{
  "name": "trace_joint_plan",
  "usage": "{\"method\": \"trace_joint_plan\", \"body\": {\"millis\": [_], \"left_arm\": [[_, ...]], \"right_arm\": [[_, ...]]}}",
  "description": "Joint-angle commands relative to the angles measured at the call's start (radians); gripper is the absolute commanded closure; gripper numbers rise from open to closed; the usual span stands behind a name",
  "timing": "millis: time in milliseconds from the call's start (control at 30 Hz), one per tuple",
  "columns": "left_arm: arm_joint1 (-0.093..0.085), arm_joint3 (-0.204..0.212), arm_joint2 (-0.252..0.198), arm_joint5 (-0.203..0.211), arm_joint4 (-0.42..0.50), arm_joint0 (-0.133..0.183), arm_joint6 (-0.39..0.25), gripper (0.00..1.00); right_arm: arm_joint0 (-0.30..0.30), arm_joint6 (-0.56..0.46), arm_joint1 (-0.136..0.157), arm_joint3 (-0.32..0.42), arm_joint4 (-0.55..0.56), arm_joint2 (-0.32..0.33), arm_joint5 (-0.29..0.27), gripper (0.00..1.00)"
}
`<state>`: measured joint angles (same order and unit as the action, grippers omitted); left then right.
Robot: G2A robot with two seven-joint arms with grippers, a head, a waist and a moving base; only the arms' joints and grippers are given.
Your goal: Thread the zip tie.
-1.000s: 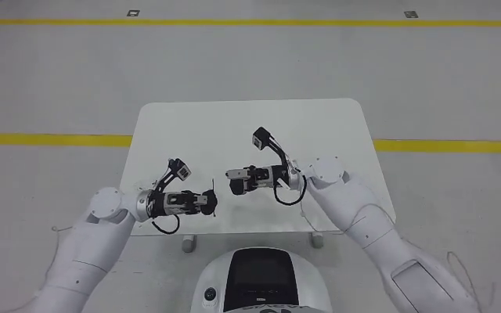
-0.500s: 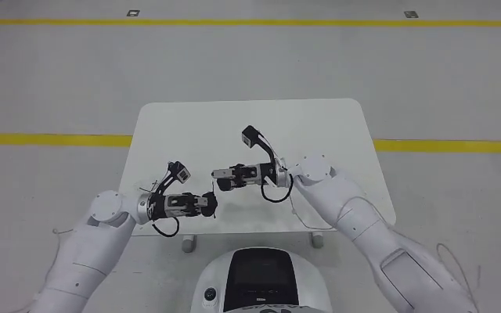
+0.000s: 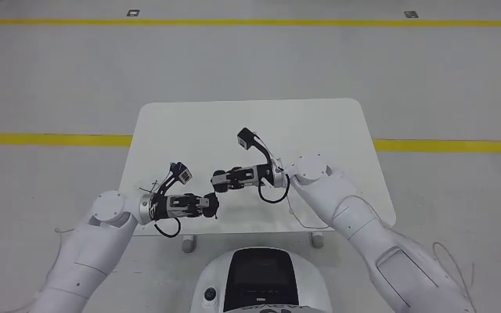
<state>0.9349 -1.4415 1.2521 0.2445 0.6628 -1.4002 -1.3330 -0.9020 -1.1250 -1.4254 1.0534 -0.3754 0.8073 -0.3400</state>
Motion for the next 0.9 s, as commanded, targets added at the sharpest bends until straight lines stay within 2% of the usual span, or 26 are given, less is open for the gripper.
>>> {"method": "trace_joint_plan", "body": {"millis": [0,100,267,600,867], "left_arm": [[0.000,0.001,-0.002,0.000,0.001,0.002,0.000,1.00],[-0.001,0.003,-0.007,-0.001,0.001,0.006,0.001,1.00],[-0.002,0.006,-0.012,-0.001,0.002,0.010,0.001,1.00],[-0.006,0.016,-0.017,0.003,0.004,0.014,0.004,1.00],[-0.008,0.017,-0.023,0.002,0.003,0.018,0.005,1.00]], "right_arm": [[-0.001,-0.004,-0.002,-0.001,0.002,0.003,0.000,0.84],[-0.004,-0.011,-0.004,0.000,0.007,0.009,0.000,0.80],[-0.010,-0.025,-0.007,0.003,0.024,0.015,0.000,0.81],[-0.015,-0.043,-0.014,-0.002,0.041,0.023,0.000,0.88],[-0.016,-0.049,-0.019,-0.009,0.047,0.031,0.000,1.00]]}}
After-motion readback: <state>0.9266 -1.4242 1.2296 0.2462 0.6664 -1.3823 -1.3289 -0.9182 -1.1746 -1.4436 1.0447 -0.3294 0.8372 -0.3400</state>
